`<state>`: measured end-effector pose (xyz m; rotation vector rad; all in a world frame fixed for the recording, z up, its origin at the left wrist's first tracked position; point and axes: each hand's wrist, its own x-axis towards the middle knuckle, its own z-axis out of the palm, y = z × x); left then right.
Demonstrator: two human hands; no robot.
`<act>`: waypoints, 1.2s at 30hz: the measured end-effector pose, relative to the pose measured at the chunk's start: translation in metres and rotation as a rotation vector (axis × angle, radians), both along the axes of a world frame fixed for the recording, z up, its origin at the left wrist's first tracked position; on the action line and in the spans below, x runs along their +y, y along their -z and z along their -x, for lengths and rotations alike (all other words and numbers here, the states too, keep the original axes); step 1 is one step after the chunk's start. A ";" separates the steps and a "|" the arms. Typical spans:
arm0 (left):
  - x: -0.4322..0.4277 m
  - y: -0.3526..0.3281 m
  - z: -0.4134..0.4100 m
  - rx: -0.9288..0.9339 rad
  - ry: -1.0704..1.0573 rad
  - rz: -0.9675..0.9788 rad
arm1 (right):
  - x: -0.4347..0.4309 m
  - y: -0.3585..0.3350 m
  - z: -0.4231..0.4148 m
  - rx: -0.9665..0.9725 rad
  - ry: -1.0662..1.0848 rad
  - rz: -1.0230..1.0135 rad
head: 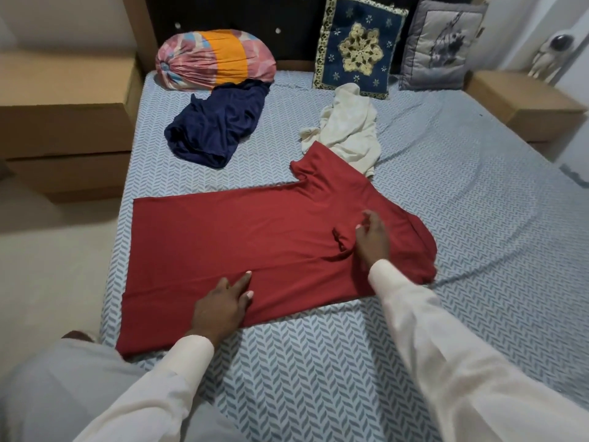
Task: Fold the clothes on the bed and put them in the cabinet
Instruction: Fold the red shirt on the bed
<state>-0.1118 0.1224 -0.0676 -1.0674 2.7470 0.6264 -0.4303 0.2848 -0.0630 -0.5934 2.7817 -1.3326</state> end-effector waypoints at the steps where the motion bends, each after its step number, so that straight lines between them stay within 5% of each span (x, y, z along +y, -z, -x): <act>1: 0.000 0.000 0.000 0.004 -0.013 0.042 | 0.010 0.001 -0.020 0.047 -0.083 -0.049; 5: 0.007 0.007 0.001 -0.025 0.012 0.204 | 0.082 0.018 -0.037 0.112 -0.281 -0.278; 11: 0.006 0.014 -0.003 0.032 0.032 0.394 | 0.164 0.009 0.030 -0.091 0.215 -0.472; 15: 0.005 0.025 -0.012 0.068 -0.039 0.377 | 0.170 0.000 0.039 -0.208 0.296 -0.564; 19: 0.001 0.031 -0.023 0.047 -0.231 0.277 | 0.150 -0.003 0.030 -0.024 0.465 -0.500; 22: -0.016 0.030 -0.021 0.034 -0.311 0.268 | 0.099 0.005 0.014 0.221 0.190 -0.374; 25: -0.035 0.031 -0.019 0.011 -0.266 0.301 | 0.041 0.016 0.000 0.261 -0.118 -0.450; 31: -0.082 0.034 -0.008 0.042 -0.203 0.302 | -0.055 0.010 0.018 0.226 -0.221 -0.733; 36: -0.145 0.040 0.007 0.073 -0.147 0.333 | -0.131 -0.009 0.042 0.158 -0.440 -0.769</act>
